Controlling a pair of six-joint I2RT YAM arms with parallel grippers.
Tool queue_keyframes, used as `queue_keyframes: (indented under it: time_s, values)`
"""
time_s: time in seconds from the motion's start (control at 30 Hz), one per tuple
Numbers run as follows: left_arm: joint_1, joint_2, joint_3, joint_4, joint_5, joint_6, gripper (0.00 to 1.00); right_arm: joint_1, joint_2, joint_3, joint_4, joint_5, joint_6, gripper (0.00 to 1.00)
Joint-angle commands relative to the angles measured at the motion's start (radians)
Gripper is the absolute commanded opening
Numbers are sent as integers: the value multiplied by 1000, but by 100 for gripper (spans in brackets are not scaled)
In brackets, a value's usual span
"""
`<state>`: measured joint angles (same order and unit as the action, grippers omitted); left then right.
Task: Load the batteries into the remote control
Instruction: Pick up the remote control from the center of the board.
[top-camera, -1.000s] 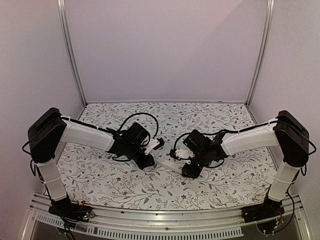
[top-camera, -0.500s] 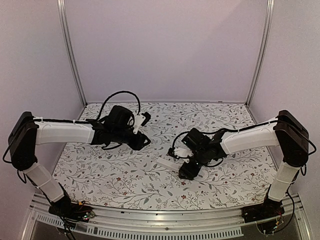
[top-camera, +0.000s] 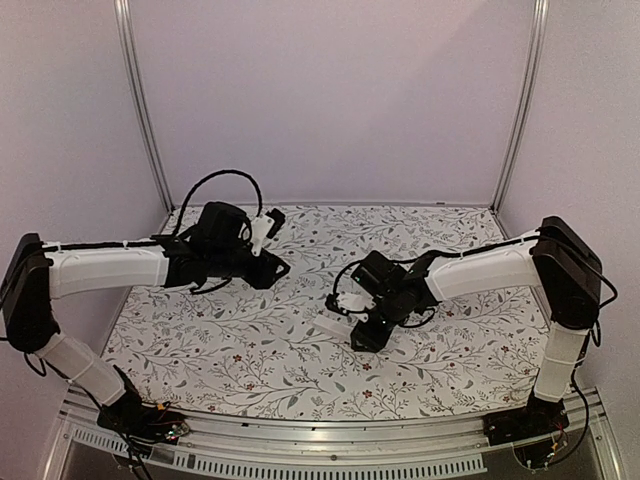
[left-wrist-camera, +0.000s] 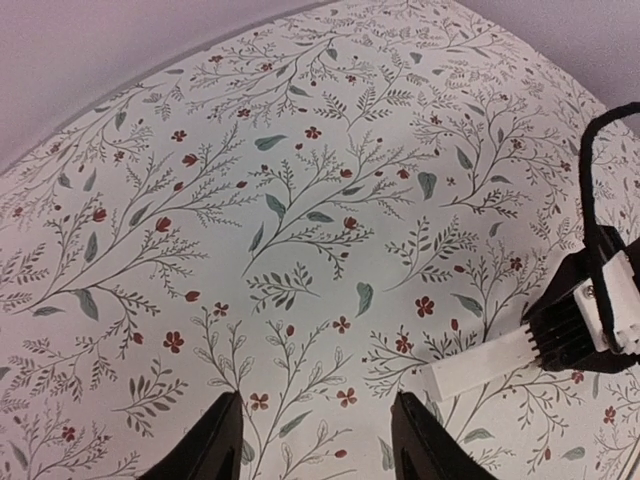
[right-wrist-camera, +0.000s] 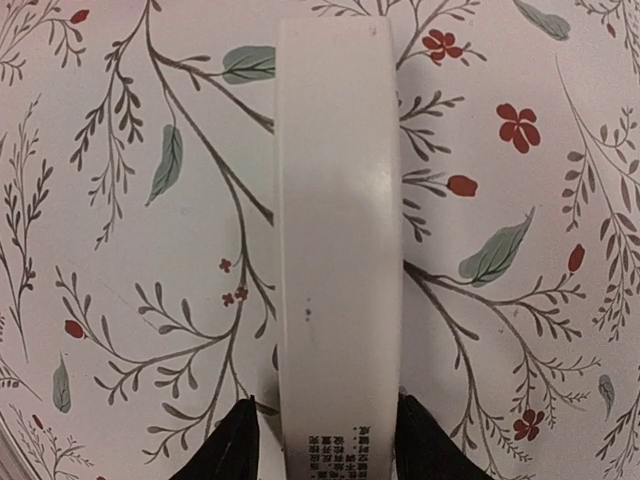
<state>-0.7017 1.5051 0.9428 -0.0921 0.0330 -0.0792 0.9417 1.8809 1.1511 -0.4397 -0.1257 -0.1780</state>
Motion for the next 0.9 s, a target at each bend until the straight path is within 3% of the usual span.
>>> queue_keyframes:
  time_s: [0.0,0.2,0.5,0.73,0.87]
  values:
    - [14,-74,-35,28,-19,18,51,5,20,-2,-39,-6,-10,41]
    - [14,-124,-60,44,-18,31,50,5,-7,-41,-39,-14,11,23]
    - [-15,-203,-76,51,-29,72,60,-35,-110,-1,-57,-170,141,11]
    - [-192,-329,-119,73,-174,380,63,-132,-233,50,-58,-453,370,7]
    - [-303,-401,-194,173,-233,562,64,-175,-283,61,-57,-603,484,5]
